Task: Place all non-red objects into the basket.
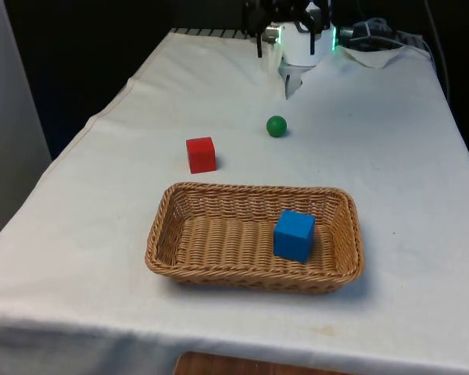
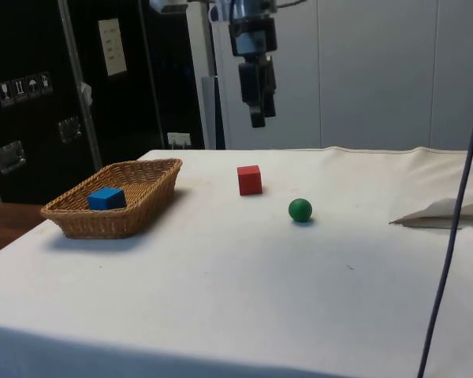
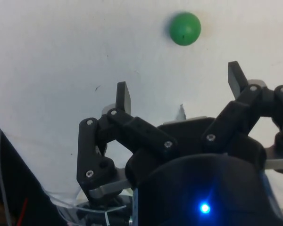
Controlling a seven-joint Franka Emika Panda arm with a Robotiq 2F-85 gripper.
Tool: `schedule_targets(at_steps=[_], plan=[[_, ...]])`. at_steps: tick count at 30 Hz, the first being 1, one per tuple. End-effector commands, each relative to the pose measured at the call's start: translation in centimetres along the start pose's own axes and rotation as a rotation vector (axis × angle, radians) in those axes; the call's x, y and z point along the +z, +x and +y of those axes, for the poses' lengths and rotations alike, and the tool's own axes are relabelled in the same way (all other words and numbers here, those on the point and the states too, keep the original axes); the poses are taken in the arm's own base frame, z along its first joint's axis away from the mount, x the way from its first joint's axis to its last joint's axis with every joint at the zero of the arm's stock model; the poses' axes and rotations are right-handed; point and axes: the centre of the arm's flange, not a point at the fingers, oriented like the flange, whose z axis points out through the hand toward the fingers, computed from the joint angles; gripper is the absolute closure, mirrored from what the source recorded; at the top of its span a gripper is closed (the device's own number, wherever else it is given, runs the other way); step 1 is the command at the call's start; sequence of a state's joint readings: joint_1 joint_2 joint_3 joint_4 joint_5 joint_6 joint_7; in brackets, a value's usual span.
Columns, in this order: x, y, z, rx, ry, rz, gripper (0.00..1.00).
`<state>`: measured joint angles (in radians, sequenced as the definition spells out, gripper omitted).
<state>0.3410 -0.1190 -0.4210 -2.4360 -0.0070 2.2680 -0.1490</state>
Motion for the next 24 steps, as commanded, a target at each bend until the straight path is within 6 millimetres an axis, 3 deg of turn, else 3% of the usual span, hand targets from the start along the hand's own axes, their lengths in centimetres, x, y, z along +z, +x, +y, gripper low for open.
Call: schedule_targets(at_steps=[1,24], plan=[[0.1,-0.4,0.1,-0.001,0.000,0.015,0.00],[6.0,-6.2,0.6,-0.016,0.030,0.089,0.00]])
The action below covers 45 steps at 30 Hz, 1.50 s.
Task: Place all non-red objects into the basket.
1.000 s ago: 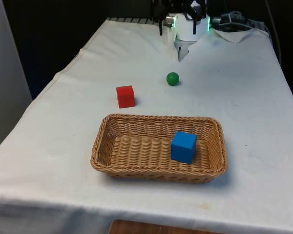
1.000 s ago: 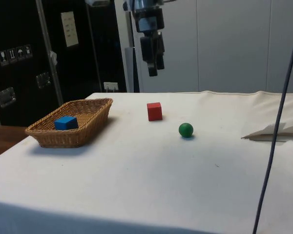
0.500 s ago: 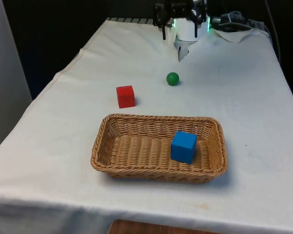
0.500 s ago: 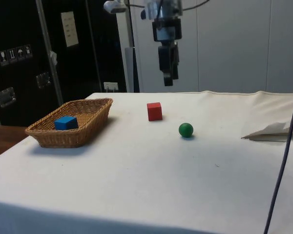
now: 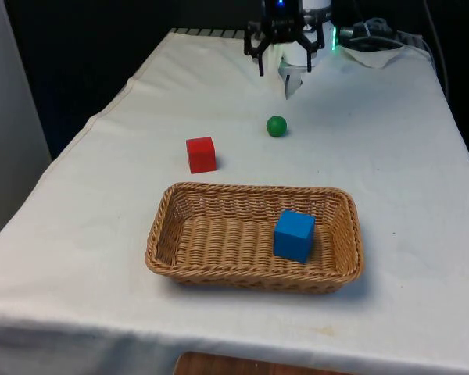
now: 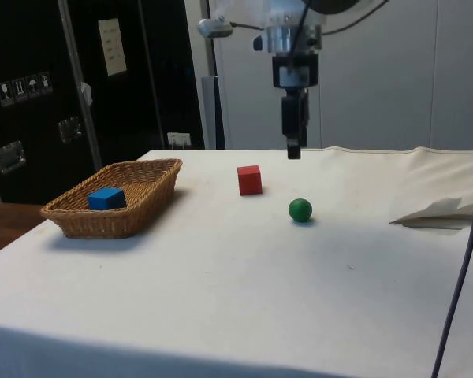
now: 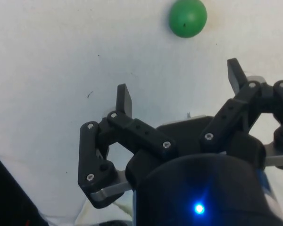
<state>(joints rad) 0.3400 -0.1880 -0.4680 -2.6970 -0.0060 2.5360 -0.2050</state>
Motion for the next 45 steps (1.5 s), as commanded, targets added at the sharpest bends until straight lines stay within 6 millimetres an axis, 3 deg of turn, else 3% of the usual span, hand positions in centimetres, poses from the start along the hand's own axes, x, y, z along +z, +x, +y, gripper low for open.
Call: schedule_targets(at_steps=[1,8,45], plan=[[0.2,-0.4,-0.1,-0.003,0.004,0.014,0.00],[2.1,-1.6,0.0,-0.010,-0.010,0.023,0.00],[9.5,-2.1,0.7,0.043,-0.132,0.097,0.00]])
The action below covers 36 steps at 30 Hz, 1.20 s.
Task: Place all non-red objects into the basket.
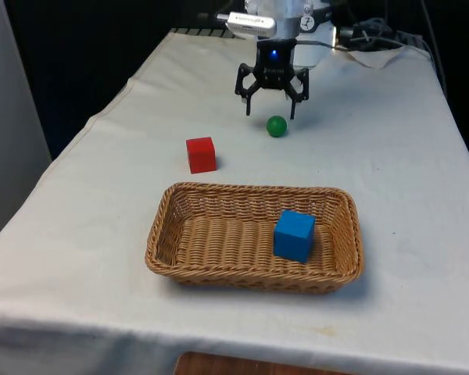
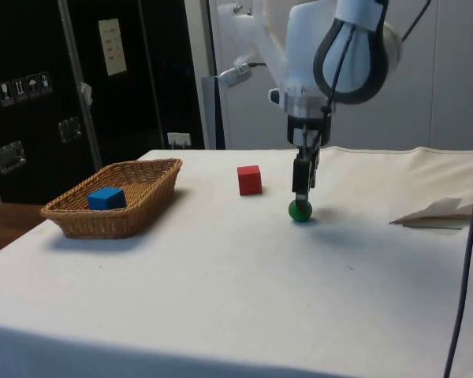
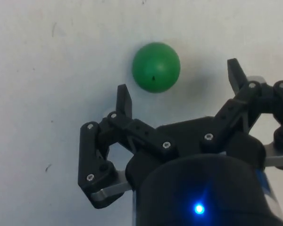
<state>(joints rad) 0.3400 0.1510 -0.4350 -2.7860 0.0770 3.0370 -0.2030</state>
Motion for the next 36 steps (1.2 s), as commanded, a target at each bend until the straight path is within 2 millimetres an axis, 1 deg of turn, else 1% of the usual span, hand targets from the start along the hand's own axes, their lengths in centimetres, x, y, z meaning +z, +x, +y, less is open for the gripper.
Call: schedule_targets(at_steps=[1,6,7,8,11,13,14,15,16,20,21,22,24,25,26,30,33,34,36], plan=[[-0.5,0.1,-0.5,0.006,0.014,0.015,0.00],[0.3,0.3,-0.9,0.022,0.002,0.013,0.00],[0.9,0.3,-0.3,0.014,-0.014,-0.002,0.00],[0.5,0.4,-1.0,0.026,0.000,0.013,0.00],[1.1,0.6,-1.1,0.036,-0.009,0.010,0.00],[1.4,0.6,-1.1,0.040,-0.014,0.009,0.00],[2.0,0.6,-0.6,0.036,-0.031,-0.006,0.03],[1.5,0.7,-1.1,0.043,-0.017,0.011,0.10],[1.6,0.6,-1.1,0.045,-0.018,0.011,0.20],[1.7,0.6,-1.1,0.049,-0.020,0.012,0.66],[1.7,0.7,-1.1,0.050,-0.020,0.013,0.81],[1.7,0.6,-1.1,0.050,-0.020,0.012,1.00],[1.7,0.6,-1.0,0.051,-0.021,0.011,1.00],[2.3,0.6,-0.6,0.047,-0.037,-0.001,1.00],[1.7,0.7,-1.0,0.051,-0.021,0.012,1.00],[1.7,0.7,-1.1,0.050,-0.021,0.012,1.00],[1.4,0.8,-0.6,0.051,-0.024,0.011,1.00],[2.1,0.8,-0.6,0.049,-0.037,0.005,1.00],[1.0,1.0,-0.3,0.053,-0.024,0.015,1.00]])
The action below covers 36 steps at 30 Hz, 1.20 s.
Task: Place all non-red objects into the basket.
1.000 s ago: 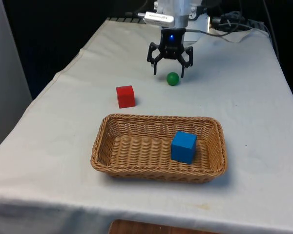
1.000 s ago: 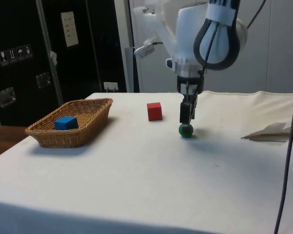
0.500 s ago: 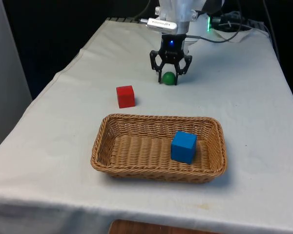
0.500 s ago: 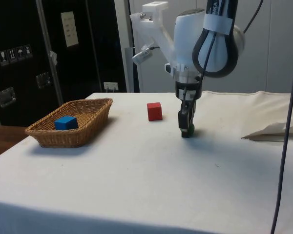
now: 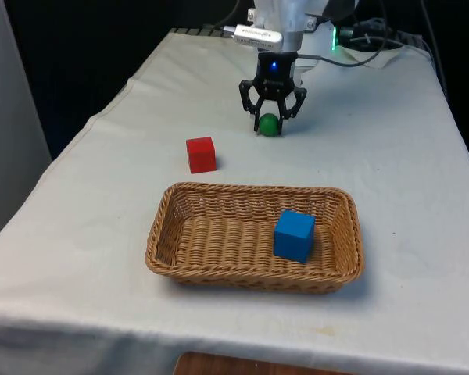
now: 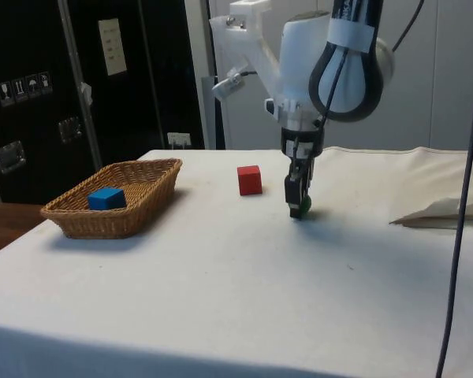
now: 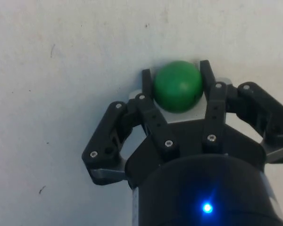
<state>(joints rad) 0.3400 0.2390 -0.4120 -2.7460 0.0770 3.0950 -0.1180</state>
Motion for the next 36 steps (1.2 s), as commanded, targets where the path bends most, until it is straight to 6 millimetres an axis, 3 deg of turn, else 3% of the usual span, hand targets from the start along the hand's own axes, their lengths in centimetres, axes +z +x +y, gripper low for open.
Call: schedule_targets(at_steps=[1,18,36], plan=[[-0.8,0.0,0.3,0.001,0.011,0.001,1.00],[-5.5,2.2,0.7,-0.001,0.075,0.036,1.00],[-10.9,7.0,1.3,-0.031,0.118,0.042,1.00]])
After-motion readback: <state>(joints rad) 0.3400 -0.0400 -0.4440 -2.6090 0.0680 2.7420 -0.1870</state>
